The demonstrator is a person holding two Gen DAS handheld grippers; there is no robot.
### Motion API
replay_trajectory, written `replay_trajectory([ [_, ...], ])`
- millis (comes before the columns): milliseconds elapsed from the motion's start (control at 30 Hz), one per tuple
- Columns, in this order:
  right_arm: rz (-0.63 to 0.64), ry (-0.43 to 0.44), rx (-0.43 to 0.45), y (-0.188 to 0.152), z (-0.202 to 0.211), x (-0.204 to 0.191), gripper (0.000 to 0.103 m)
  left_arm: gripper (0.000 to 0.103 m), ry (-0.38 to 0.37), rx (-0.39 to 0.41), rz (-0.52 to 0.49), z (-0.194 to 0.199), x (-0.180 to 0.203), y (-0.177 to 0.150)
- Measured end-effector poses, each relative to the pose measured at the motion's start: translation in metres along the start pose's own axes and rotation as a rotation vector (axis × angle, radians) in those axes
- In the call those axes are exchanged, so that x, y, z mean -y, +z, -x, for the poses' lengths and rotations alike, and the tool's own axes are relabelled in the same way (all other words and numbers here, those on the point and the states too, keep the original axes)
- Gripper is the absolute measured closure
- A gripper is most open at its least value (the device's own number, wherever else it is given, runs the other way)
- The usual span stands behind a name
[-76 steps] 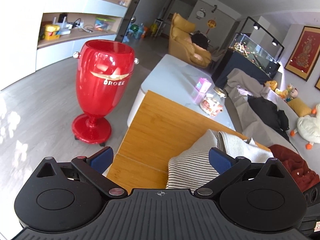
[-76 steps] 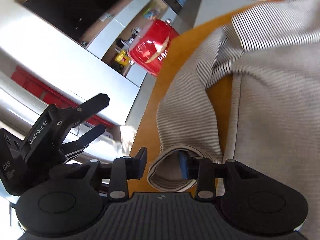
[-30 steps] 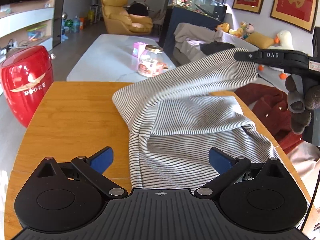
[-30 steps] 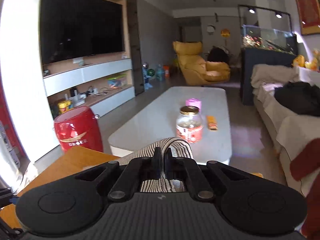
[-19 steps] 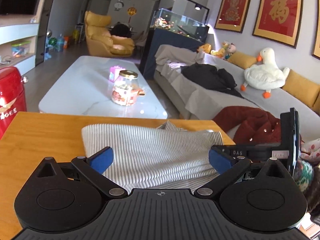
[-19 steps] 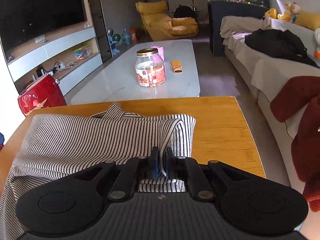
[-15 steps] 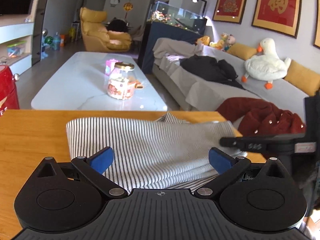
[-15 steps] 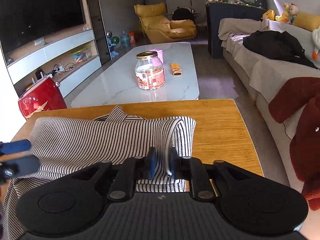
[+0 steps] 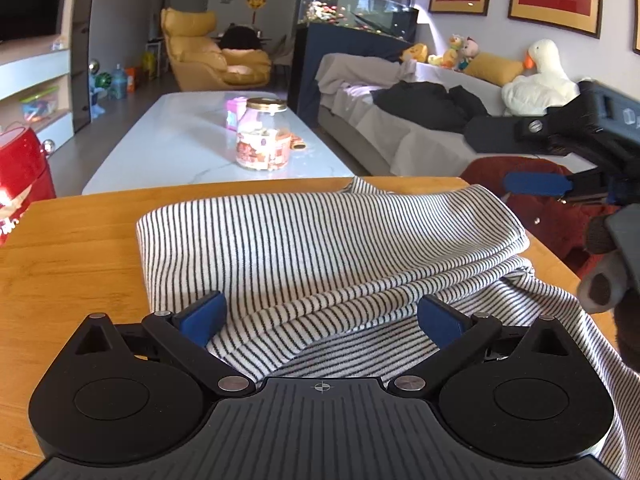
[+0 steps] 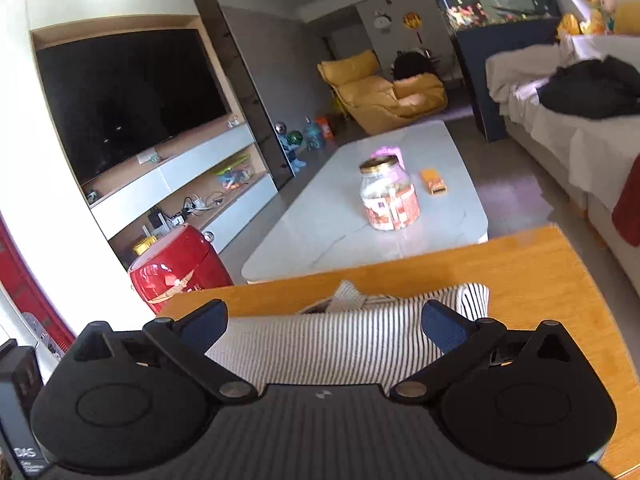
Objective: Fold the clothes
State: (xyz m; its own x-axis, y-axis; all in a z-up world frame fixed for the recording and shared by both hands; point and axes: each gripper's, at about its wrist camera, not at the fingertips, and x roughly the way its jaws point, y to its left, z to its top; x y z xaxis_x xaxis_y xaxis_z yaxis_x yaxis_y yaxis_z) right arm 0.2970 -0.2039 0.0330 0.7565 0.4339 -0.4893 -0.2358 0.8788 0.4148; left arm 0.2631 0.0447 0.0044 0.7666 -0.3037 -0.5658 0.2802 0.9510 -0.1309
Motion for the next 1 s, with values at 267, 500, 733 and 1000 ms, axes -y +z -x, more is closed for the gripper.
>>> replay_trajectory([
  [267,0.182,-0.092,-0.033,-0.052,-0.006,-0.033,0.000,0.000,-0.044,0.005,0.021,0.031,-0.026,-0.015],
  [500,0.222,-0.134,-0.043,-0.055,-0.009,-0.042,0.000,0.000,-0.075,0.016,0.052,0.043,-0.036,-0.012],
  [733,0.234,-0.146,-0.041,-0.057,-0.011,-0.044,0.000,0.000,-0.108,0.139,0.151,0.042,-0.050,0.030],
  [1000,0.236,-0.145,-0.037,-0.057,-0.010,-0.041,0.000,0.000,-0.067,0.080,0.204,-0.008,-0.065,0.016],
])
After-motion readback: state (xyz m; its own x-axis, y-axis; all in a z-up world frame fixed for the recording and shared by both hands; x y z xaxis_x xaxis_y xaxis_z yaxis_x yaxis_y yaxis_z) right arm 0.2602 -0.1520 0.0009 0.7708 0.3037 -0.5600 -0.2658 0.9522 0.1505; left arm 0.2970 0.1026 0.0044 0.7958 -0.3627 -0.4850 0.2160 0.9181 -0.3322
